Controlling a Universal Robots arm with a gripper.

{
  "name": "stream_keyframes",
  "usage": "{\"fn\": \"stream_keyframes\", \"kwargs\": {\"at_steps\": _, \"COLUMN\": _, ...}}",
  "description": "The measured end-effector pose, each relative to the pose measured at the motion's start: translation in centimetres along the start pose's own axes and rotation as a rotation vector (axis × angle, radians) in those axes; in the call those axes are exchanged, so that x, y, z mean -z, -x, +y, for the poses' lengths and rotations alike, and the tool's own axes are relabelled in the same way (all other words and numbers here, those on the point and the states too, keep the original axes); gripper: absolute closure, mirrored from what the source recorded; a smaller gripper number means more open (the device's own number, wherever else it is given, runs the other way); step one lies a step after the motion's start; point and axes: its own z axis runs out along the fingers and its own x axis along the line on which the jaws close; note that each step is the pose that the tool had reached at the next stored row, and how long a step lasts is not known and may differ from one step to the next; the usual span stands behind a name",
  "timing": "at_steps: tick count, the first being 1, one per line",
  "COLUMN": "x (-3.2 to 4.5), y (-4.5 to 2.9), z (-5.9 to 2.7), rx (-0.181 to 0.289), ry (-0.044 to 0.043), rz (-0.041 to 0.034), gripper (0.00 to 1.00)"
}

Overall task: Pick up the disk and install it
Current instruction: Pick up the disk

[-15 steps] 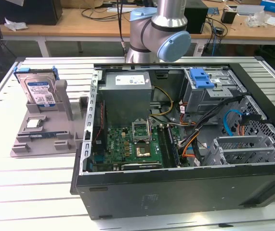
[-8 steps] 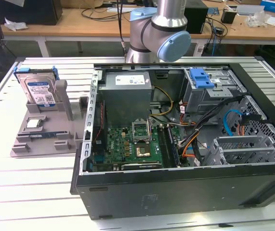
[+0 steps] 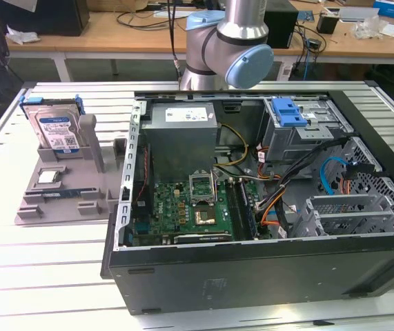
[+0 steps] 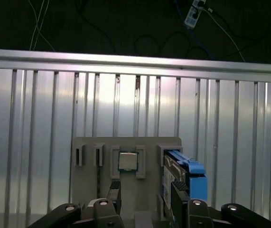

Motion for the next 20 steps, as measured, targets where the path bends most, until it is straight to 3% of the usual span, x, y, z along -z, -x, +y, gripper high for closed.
{"fn": "stream_keyframes", "kwargs": {"at_steps": 8, "x": -0.01, "y": 0.01, "z": -0.02, "rx": 0.000, "ry": -0.0001, "rz": 0.0001, "gripper": 0.46}}
{"fn": "stream_keyframes", "kwargs": {"at_steps": 14, "x": -0.06, "y": 1.40, "z": -0.32, "rx": 0.000, "ry": 0.0001, "rz": 0.0001, "gripper": 0.46}}
{"fn": "stream_keyframes", "kwargs": {"at_steps": 20, "x": -0.10, "y": 1.92, "z": -0.59, "rx": 0.000, "ry": 0.0000, "rz": 0.0002, "gripper": 0.46}}
